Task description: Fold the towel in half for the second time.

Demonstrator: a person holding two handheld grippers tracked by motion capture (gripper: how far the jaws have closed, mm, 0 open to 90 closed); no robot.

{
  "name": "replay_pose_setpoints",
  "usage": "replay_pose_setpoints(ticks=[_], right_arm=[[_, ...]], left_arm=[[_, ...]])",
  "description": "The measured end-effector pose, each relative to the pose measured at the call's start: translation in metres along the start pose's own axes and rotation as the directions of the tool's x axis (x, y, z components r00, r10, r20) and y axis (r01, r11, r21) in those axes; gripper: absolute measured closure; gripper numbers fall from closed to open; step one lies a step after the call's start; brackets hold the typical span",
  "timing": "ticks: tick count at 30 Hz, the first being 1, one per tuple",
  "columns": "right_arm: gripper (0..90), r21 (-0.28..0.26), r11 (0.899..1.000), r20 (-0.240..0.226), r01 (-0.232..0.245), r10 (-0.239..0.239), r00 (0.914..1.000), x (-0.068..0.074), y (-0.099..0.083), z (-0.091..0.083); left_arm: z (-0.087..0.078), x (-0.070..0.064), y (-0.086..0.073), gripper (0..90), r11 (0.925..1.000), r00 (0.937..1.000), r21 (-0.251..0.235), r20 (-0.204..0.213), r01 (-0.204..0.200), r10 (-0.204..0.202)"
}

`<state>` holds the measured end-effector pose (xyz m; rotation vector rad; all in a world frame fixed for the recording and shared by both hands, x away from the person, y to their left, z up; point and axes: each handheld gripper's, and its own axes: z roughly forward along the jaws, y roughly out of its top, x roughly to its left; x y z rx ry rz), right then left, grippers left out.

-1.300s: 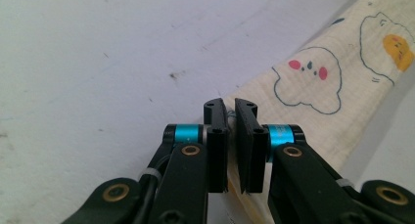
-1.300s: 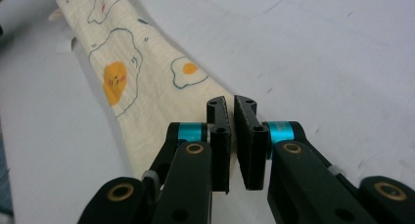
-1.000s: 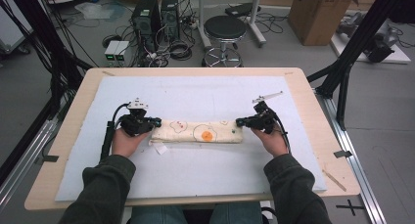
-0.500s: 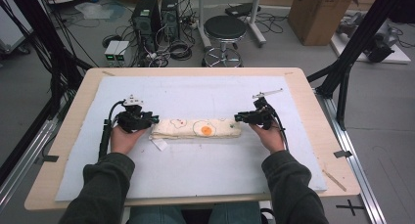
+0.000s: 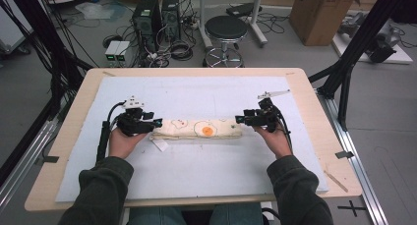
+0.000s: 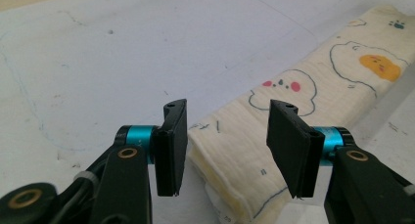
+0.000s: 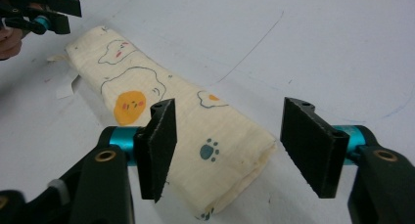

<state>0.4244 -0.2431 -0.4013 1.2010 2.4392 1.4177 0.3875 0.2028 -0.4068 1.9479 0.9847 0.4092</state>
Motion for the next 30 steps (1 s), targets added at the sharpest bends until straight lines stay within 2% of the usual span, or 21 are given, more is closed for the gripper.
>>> replay_pose_setpoints(ticks=[3,8,16,19,22,24,30], right_arm=[[32.6,0.009,1.000,0.006,0.008,-0.008,0.9999,0.002,0.000,-0.003],[29.2,-0.012,1.000,0.018,0.016,-0.015,0.9997,0.004,0.000,-0.007],[25.3,0.010,1.000,0.009,0.026,-0.026,0.9996,0.009,0.000,-0.005],[23.8,0.009,0.999,0.012,0.032,-0.032,0.9994,0.010,0.000,-0.004],[22.0,0.011,0.999,0.019,0.036,-0.036,0.9992,0.011,0.000,-0.004],[21.2,0.012,0.999,0.016,0.030,-0.030,0.9994,0.012,0.000,-0.005],[19.1,0.000,0.999,0.025,0.034,-0.034,0.9991,0.015,0.000,-0.008]], left_arm=[[-0.002,-0.002,0.001,48.7,1.0000,0.9999,-0.002,0.008,-0.007,0.007],[-0.006,-0.004,-0.001,46.9,0.9999,0.9999,-0.008,0.010,-0.009,0.009],[-0.010,-0.005,-0.005,43.5,0.9999,0.9999,0.002,0.001,-0.011,0.011],[-0.012,-0.007,-0.004,42.4,0.9999,0.9999,-0.014,0.014,-0.008,0.008],[-0.014,-0.008,-0.004,40.3,0.9998,1.0000,-0.018,0.003,-0.009,0.009],[-0.015,-0.008,-0.004,38.4,0.9998,0.9999,-0.021,0.011,-0.002,0.002],[-0.018,-0.011,-0.002,38.0,0.9995,0.9998,-0.030,0.015,-0.012,0.013]])
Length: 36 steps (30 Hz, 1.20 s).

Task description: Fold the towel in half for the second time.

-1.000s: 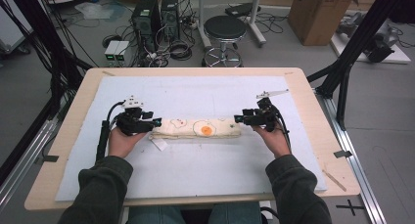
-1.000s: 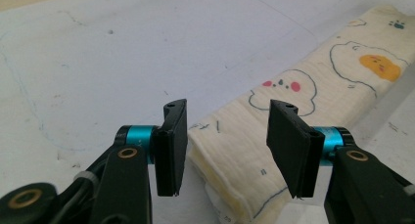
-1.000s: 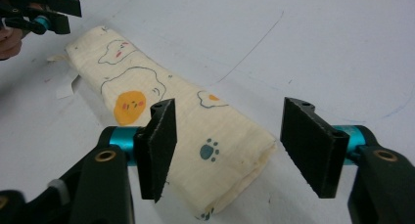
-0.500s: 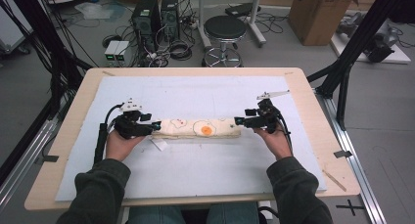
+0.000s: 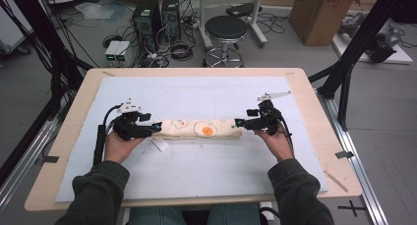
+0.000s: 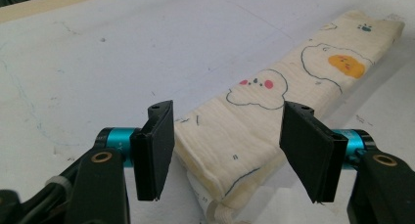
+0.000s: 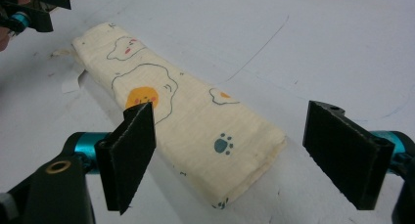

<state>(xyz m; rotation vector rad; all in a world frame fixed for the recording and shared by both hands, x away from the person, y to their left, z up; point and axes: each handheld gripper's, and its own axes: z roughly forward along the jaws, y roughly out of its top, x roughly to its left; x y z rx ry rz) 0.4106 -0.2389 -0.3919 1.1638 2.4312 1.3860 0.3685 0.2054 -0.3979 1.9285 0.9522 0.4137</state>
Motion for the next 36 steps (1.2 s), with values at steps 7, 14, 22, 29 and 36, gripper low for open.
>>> replay_pose_setpoints(ticks=[7,14,22,29,36], right_arm=[[18.0,-0.013,1.000,-0.003,0.008,-0.008,1.0000,0.002,0.000,-0.002],[16.9,-0.015,1.000,0.001,0.006,-0.006,1.0000,0.003,0.000,-0.005],[15.9,-0.028,1.000,0.008,-0.004,0.004,1.0000,0.003,-0.007,-0.012],[14.8,-0.036,0.999,0.019,-0.015,0.016,0.9997,0.001,-0.014,-0.019],[13.2,-0.045,0.999,0.033,-0.007,0.008,0.9994,0.002,-0.024,-0.027]], left_arm=[[-0.001,-0.001,0.000,37.2,1.0000,1.0000,-0.002,0.001,0.001,-0.001],[-0.003,-0.003,0.001,36.4,1.0000,0.9999,0.001,0.012,-0.005,0.005],[-0.010,-0.006,-0.001,35.5,0.9997,0.9997,0.006,0.013,-0.022,0.022],[-0.015,-0.008,-0.003,35.0,0.9999,0.9996,0.010,0.023,-0.014,0.014],[-0.020,-0.016,-0.006,33.0,0.9993,0.9991,0.014,0.023,-0.036,0.035]])
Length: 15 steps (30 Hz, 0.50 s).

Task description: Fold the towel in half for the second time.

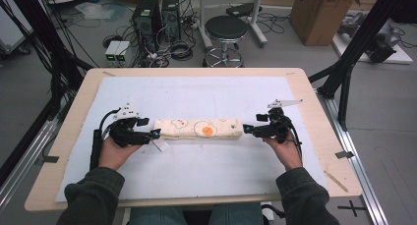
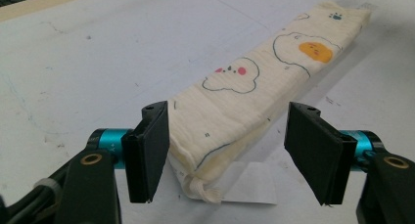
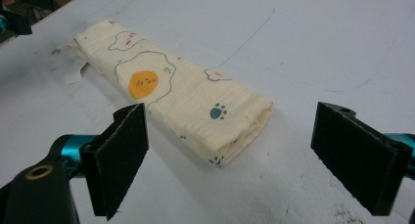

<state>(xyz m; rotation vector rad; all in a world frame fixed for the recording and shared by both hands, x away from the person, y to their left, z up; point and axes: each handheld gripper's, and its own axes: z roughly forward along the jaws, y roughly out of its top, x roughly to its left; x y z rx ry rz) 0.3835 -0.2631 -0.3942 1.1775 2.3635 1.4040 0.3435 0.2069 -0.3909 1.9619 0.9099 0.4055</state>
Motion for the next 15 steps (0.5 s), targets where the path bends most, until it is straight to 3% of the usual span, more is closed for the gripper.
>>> replay_pose_setpoints(ticks=[8,15], right_arm=[[12.0,0.000,1.000,0.011,-0.005,0.005,0.9999,0.003,-0.014,-0.012],[11.9,-0.002,1.000,0.031,0.019,-0.019,0.9993,0.008,-0.025,-0.022]], left_arm=[[-0.010,-0.007,-0.012,29.7,1.0000,0.9999,0.002,-0.009,-0.006,0.006],[-0.022,-0.015,-0.026,27.9,0.9999,1.0000,-0.007,-0.005,-0.007,0.007]])
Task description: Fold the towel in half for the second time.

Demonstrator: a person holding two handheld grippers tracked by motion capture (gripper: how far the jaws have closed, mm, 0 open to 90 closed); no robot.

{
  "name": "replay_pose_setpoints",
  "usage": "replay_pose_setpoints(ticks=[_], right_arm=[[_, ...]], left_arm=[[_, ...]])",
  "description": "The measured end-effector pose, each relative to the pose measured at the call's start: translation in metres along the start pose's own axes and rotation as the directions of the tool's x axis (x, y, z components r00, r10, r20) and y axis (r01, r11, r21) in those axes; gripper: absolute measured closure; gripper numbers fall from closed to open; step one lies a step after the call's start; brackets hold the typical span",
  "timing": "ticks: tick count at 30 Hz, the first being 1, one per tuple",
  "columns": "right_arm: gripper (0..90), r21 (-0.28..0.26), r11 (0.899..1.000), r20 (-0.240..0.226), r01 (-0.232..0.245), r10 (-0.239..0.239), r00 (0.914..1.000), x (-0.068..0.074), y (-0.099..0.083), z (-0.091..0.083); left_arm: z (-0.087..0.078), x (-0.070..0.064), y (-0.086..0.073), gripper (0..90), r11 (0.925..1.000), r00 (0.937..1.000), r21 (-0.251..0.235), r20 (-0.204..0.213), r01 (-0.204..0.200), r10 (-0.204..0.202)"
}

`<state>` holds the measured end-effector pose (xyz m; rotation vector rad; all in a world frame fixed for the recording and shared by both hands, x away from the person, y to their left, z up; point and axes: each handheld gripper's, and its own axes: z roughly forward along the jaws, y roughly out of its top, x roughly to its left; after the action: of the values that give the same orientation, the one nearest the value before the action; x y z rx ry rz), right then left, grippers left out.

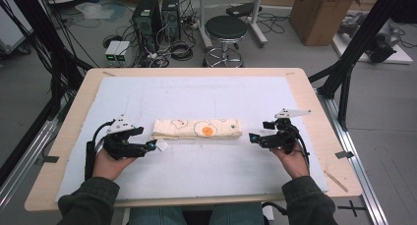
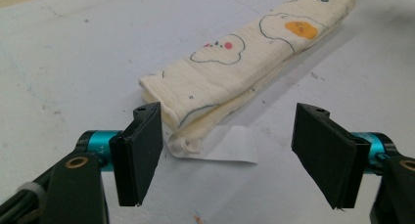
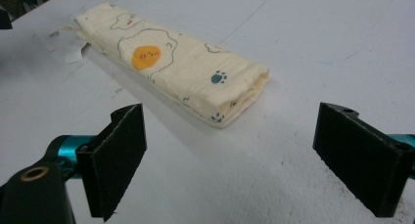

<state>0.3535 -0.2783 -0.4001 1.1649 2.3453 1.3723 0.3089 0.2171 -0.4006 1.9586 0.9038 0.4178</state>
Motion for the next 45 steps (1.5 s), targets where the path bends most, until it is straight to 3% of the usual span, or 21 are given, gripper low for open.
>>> replay_pose_setpoints(ticks=[9,21,35,45], right_arm=[[11.7,0.003,1.000,0.015,0.003,-0.003,0.9999,0.004,-0.018,-0.011],[11.7,0.002,1.000,0.036,0.015,-0.015,0.9992,0.008,-0.032,-0.023],[11.7,0.013,1.000,0.048,-0.006,0.005,0.9988,0.010,-0.057,-0.032],[11.6,0.000,1.000,0.053,-0.005,0.005,0.9986,0.011,-0.064,-0.035]], left_arm=[[-0.012,-0.006,-0.014,26.5,1.0000,0.9999,0.002,-0.013,-0.006,0.006],[-0.025,-0.009,-0.030,26.5,0.9999,0.9991,-0.001,-0.039,0.014,-0.014],[-0.044,-0.012,-0.047,26.3,0.9992,0.9977,-0.020,-0.058,0.033,-0.034],[-0.040,-0.013,-0.053,25.7,0.9994,0.9977,-0.013,-0.060,0.031,-0.032]])
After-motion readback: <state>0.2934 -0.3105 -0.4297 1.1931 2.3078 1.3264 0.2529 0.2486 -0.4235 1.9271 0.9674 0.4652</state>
